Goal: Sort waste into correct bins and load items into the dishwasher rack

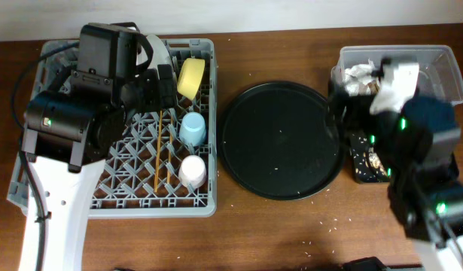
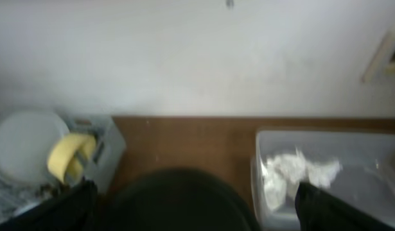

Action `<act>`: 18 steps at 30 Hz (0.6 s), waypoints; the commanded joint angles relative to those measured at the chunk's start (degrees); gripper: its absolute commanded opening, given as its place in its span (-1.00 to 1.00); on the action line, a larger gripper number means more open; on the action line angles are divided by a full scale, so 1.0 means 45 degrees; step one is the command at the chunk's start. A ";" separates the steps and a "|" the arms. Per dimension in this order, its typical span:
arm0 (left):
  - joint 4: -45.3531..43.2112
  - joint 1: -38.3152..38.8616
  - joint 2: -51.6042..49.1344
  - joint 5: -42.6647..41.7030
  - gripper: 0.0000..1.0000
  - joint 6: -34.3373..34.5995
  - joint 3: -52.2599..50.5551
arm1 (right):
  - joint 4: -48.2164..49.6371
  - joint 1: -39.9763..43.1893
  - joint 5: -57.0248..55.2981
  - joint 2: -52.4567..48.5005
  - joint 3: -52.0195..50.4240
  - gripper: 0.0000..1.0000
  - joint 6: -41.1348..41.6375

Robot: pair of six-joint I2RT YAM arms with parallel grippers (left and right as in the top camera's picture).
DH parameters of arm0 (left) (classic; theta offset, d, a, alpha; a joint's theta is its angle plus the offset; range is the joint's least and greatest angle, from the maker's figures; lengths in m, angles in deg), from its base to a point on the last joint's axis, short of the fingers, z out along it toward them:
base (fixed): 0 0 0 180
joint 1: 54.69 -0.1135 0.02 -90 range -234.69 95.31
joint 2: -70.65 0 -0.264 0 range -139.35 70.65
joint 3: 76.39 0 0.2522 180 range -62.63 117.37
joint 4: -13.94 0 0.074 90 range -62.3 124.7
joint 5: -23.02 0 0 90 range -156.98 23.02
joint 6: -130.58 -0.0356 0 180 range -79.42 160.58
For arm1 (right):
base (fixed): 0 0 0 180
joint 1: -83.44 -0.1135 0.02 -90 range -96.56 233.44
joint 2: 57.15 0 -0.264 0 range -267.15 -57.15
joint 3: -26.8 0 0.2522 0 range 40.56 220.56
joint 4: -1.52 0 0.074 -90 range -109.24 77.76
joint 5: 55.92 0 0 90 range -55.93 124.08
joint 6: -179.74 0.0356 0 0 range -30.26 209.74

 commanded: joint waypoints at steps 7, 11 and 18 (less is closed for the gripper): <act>-0.0029 -0.0102 0.0029 -0.0039 0.99 -0.0107 0.0010 | 0.4979 0.0967 0.1341 0.6261 -0.9073 0.97 -0.0039; -0.0029 -0.0102 0.0029 -0.0039 0.99 -0.0107 0.0010 | 0.5037 0.0967 0.1302 0.8374 -1.0846 0.97 -0.0039; -0.0029 -0.0102 0.0029 -0.0039 0.99 -0.0107 0.0010 | 0.5056 0.0967 0.1297 1.0802 -1.2789 0.97 -0.0044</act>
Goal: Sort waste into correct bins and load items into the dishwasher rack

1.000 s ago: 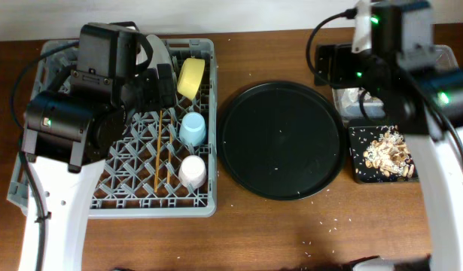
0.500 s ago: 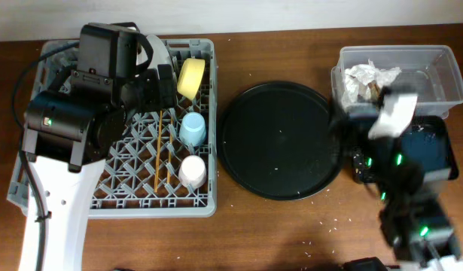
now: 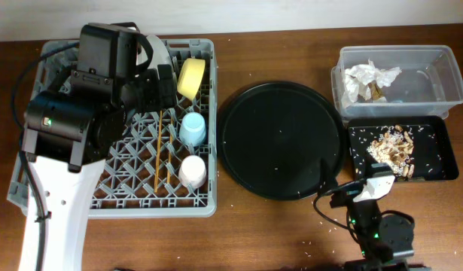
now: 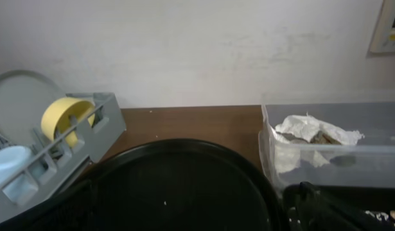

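Observation:
The grey dish rack (image 3: 118, 199) holds a white plate (image 3: 162, 53), a yellow cup (image 3: 191, 77), a blue cup (image 3: 193, 128), a white cup (image 3: 192, 172) and thin sticks (image 3: 160, 150). My left gripper (image 3: 159, 86) hovers over the rack's back, beside the plate; its jaws are unclear from above. A clear bin (image 3: 442, 54) contains crumpled paper (image 3: 370, 75). In front of it a black tray (image 3: 434, 128) holds food scraps (image 3: 389, 144). My right gripper (image 4: 191, 199) is low at the table's front, open and holding nothing, facing the round black tray (image 4: 178, 173).
The round black tray (image 3: 280, 139) lies between rack and bins, with a few crumbs on it. Small crumbs dot the wooden table (image 3: 291, 233) near the front. A white wall (image 4: 197, 51) runs behind the table.
My right arm was raised over the bins at the right; now it sits low at the table's front edge, gripper open. The bins are uncovered. The left arm has not moved.

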Action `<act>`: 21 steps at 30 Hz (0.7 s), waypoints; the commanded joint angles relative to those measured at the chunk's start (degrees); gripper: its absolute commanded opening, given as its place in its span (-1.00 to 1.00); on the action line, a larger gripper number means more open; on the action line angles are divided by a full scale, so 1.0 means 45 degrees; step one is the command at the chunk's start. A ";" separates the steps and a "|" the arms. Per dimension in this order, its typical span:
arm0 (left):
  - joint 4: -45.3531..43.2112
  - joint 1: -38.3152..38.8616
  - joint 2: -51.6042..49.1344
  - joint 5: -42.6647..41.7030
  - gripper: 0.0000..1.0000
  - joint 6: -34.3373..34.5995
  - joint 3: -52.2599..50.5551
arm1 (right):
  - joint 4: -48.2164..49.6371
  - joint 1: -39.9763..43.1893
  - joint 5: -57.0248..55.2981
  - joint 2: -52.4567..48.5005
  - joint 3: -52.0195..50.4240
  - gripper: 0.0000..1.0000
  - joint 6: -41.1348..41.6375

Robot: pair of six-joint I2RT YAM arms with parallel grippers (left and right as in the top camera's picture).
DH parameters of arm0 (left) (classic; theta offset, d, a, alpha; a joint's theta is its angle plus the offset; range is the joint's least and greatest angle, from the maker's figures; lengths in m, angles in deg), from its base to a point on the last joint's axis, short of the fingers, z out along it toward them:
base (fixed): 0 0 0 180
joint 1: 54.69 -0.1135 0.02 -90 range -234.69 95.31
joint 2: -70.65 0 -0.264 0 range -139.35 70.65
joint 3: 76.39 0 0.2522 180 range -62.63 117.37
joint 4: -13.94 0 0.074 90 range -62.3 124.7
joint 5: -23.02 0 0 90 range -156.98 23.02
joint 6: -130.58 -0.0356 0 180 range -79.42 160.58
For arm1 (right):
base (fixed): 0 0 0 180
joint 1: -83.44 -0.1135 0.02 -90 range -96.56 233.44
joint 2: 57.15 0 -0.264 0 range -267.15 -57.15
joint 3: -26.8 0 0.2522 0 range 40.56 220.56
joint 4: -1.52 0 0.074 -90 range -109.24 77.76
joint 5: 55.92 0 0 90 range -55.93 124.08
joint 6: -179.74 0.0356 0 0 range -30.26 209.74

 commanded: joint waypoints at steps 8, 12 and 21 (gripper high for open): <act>-0.0029 -0.0097 0.0029 -0.0039 0.99 -0.0112 0.0010 | 0.1375 0.0058 0.0024 0.1690 -0.1826 0.97 0.0044; -0.0029 -0.0097 0.0029 -0.0039 0.99 -0.0112 0.0010 | 0.1622 0.0063 0.0010 0.1685 -0.1826 0.97 0.0039; -0.0029 -0.0097 0.0029 -0.0039 0.99 -0.0112 0.0010 | -0.0083 0.0063 0.0306 0.1685 -0.1826 0.97 0.0044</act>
